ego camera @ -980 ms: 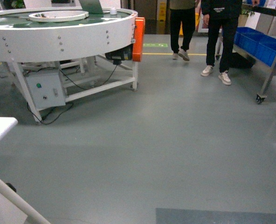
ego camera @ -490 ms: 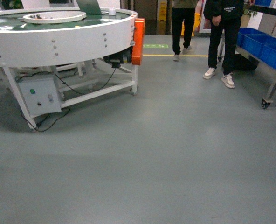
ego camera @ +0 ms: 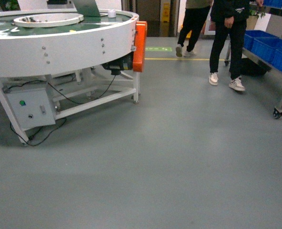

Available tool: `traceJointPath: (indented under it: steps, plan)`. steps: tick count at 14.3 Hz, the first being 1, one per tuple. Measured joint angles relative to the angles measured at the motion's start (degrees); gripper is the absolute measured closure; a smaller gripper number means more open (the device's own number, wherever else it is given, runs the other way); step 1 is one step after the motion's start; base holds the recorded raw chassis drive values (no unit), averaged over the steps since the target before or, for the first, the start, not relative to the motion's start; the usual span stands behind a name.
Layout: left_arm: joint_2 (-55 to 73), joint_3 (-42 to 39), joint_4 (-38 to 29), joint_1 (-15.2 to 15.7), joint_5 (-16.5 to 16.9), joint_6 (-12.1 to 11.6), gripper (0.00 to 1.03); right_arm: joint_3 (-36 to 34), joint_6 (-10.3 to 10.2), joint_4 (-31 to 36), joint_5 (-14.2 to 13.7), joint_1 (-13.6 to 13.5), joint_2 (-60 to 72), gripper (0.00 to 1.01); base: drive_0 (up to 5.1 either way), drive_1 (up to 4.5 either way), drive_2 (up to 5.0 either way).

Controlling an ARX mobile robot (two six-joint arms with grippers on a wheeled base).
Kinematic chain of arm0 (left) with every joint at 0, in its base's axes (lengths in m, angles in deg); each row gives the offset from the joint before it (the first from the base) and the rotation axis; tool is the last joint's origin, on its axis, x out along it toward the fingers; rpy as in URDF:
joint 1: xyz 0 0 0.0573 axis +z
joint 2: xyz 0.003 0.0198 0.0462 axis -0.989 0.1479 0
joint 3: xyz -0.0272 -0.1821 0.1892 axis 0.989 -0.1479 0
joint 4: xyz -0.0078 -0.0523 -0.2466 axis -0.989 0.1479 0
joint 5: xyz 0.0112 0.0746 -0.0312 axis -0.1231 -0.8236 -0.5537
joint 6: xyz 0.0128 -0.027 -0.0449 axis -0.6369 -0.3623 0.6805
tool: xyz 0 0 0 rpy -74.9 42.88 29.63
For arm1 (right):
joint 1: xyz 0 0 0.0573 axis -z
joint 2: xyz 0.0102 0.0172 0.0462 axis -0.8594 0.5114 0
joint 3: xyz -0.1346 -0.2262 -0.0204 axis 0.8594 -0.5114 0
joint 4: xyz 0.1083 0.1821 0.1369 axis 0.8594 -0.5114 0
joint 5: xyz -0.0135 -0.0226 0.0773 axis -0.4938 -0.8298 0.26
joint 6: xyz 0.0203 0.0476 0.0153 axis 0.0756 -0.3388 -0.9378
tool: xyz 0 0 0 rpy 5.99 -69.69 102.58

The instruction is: Pick red block from blue box to shelf

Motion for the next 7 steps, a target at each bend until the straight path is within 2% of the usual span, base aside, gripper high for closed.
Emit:
traceJointPath:
  steps: [7]
  plan:
    - [0.0, 0.0, 0.1, 0.0, 0.1, 0.0, 0.05, 0.0, 0.0, 0.0, 0.0, 0.0, 0.0, 0.74, -0.1, 4.21, -4.4]
